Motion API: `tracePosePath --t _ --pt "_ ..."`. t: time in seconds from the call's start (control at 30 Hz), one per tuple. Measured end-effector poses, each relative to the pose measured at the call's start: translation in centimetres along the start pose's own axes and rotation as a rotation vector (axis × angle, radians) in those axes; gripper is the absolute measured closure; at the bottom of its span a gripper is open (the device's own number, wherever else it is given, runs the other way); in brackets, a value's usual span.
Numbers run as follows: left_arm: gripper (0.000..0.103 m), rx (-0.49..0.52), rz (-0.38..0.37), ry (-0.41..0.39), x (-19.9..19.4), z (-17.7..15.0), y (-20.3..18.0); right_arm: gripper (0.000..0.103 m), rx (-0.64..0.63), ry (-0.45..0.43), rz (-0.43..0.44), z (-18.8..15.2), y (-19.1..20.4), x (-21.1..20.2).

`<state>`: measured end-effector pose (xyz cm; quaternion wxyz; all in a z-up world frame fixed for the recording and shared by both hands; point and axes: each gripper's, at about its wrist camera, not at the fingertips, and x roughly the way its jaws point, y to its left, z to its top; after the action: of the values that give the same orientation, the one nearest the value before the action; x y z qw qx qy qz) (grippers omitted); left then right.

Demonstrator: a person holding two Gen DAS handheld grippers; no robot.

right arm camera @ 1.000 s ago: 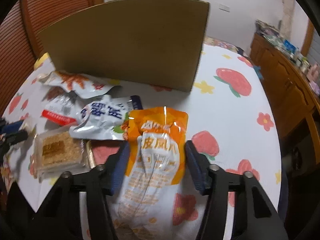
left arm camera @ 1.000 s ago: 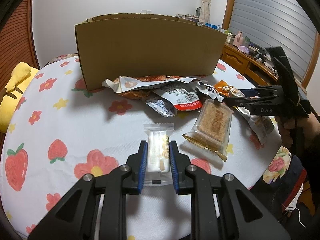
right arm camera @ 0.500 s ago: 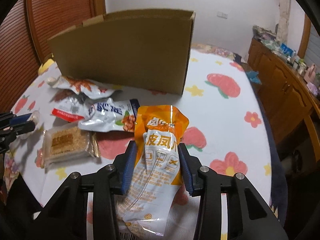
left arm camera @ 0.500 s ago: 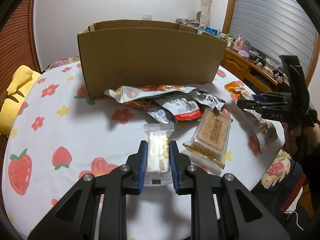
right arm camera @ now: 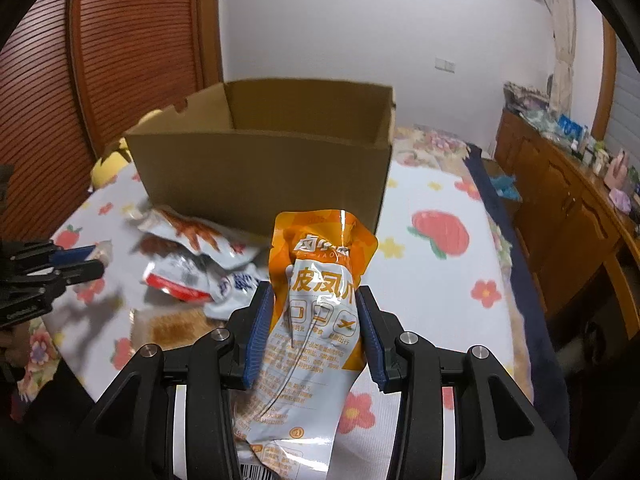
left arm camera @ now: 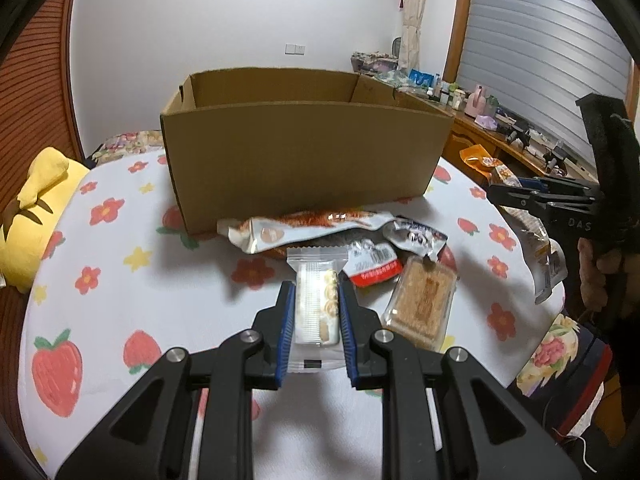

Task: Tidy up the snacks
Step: 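Carry both packs over the box and open both tools to release them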

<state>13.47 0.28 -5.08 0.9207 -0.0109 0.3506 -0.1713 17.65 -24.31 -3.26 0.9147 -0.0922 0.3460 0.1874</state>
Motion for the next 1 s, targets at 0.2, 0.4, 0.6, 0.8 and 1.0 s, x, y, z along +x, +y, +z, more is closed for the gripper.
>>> tracePosePath --t 0.2,0.4,0.6,0.8,1.0 --pt "0.083 0.018 0.004 -0.031 -0.6 1.7 -0.2 0.061 -0.023 -0.032 0.011 1.8 0.7 -0.9" --pt "0.083 0.039 0.009 -0.066 -1.3 3.8 -0.2 0.06 -0.051 -0.059 0.019 3.8 1.5 -1.2" --pt "0.083 0.062 0.015 -0.091 -1.4 6.1 0.1 0.06 -0.079 -0.102 0.033 6.7 2.2 -1.5" --pt "0.083 0.075 0.025 -0.115 -0.7 9.4 0.9 0.06 -0.1 -0.147 0.048 10.6 2.3 -0.6" --pt "0.083 0.074 0.036 -0.112 1.2 12.3 2.0 0.06 -0.114 -0.169 0.044 14.5 1.5 2.0"
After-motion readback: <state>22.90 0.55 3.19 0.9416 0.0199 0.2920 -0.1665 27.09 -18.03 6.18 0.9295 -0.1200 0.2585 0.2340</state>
